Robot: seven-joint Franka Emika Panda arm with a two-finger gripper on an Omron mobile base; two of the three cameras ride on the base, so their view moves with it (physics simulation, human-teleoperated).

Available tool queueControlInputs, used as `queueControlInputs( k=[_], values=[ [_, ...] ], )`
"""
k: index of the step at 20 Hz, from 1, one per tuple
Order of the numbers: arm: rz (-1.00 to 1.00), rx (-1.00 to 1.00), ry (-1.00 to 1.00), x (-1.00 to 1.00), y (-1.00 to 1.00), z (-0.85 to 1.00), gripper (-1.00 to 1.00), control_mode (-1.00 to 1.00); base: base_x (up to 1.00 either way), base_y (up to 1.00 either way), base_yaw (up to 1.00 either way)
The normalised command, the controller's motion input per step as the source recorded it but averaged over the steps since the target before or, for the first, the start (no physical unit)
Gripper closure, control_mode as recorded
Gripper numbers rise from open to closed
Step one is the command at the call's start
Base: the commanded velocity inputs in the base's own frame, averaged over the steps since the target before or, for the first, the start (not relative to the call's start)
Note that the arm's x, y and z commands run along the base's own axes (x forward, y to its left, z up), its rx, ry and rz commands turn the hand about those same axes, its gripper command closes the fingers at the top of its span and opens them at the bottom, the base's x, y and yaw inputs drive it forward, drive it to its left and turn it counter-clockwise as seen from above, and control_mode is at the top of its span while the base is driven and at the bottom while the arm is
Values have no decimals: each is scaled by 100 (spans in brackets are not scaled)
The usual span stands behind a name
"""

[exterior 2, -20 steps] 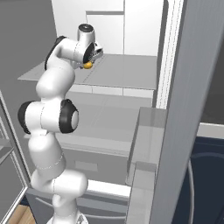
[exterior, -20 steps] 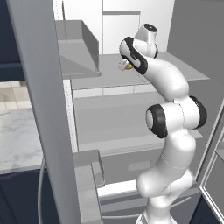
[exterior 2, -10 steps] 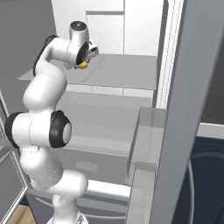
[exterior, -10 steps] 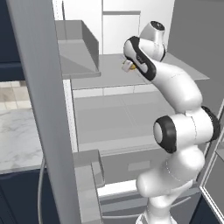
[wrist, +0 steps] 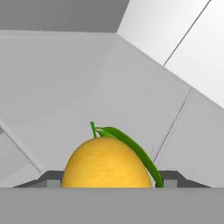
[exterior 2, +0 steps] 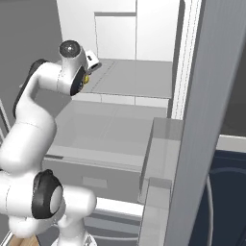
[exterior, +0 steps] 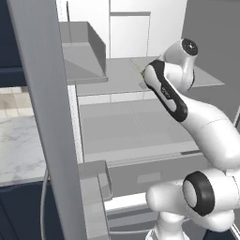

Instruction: Take the cheese, shrimp, and lemon from the fridge and place them on the plate on the dining counter to create an appetizer plate.

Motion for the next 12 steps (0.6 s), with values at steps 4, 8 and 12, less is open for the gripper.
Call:
queueControlInputs(
  k=[4,8,12],
  values=[
    [0,8,-5,-100,-38,68,100,-100,0,0,0],
    [0,4,-2,-100,-11,31,100,-100,0,0,0],
    [0,0,-5,-100,8,-7,100,-100,0,0,0]
  ],
)
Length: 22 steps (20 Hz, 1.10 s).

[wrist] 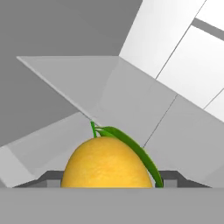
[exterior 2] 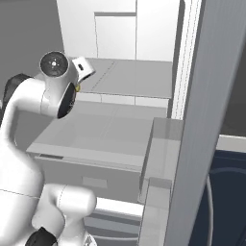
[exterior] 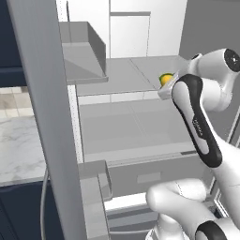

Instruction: Take the cheese, shrimp, and lemon from the fridge and place them on the plate on the dining counter to create an appetizer plate.

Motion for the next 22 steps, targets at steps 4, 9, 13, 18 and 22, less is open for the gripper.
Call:
queueControlInputs(
  k=[4,9,13,18,22],
  values=[
    [0,0,-6,-95,12,-2,100,-100,0,0,0],
    [0,0,-1,-20,2,0,100,100,-80,3,0],
    [0,0,0,0,0,0,100,100,-100,14,-3],
    [0,0,0,0,0,0,100,100,-100,23,-8],
    [0,0,0,0,0,0,100,100,-100,29,-11]
  ],
)
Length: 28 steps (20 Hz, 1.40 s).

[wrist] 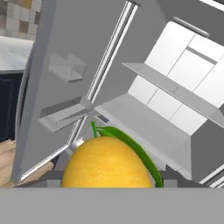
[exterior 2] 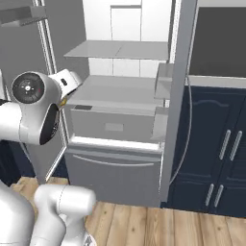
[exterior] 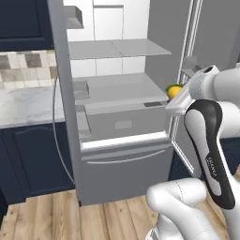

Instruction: Take the cheese, shrimp, and lemon from the fridge and place them on the plate on the dining counter to create an appetizer plate.

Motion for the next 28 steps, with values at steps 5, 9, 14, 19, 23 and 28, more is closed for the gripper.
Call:
queueControlInputs(
  k=[5,9,14,19,23,28],
  values=[
    [0,0,0,0,0,0,100,100,-100,46,-13],
    [0,0,0,0,0,0,100,100,-100,31,-13],
    [0,0,0,0,0,0,100,100,-100,5,-13],
    [0,0,0,0,0,0,100,100,-100,0,-9],
    [0,0,0,0,0,0,100,100,-100,0,0],
    [0,0,0,0,0,0,100,100,-100,0,2]
  ],
)
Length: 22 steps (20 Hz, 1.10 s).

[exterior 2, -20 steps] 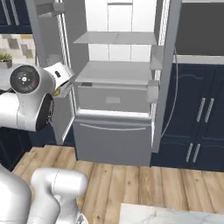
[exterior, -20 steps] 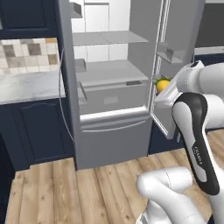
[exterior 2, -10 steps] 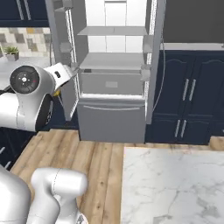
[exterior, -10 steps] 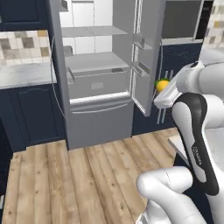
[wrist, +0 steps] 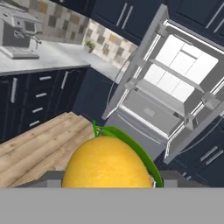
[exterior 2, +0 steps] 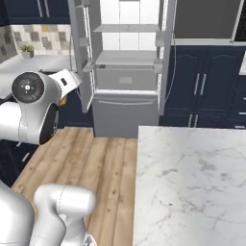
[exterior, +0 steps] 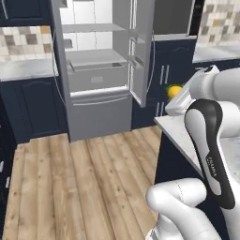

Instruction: Take the cheese, shrimp, and lemon from the fridge and place them on the plate on the dining counter to create an appetizer plate.

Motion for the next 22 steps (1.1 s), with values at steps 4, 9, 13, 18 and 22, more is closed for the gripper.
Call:
queueControlInputs(
  k=[4,9,13,18,22],
  values=[
    [0,0,0,0,0,0,100,100,-100,0,4],
    [0,0,0,0,0,0,100,100,-100,0,3],
    [0,0,0,0,0,0,100,100,-100,0,0],
    [0,0,0,0,0,0,100,100,-100,0,0],
    [0,0,0,0,0,0,100,100,-100,0,0]
  ],
)
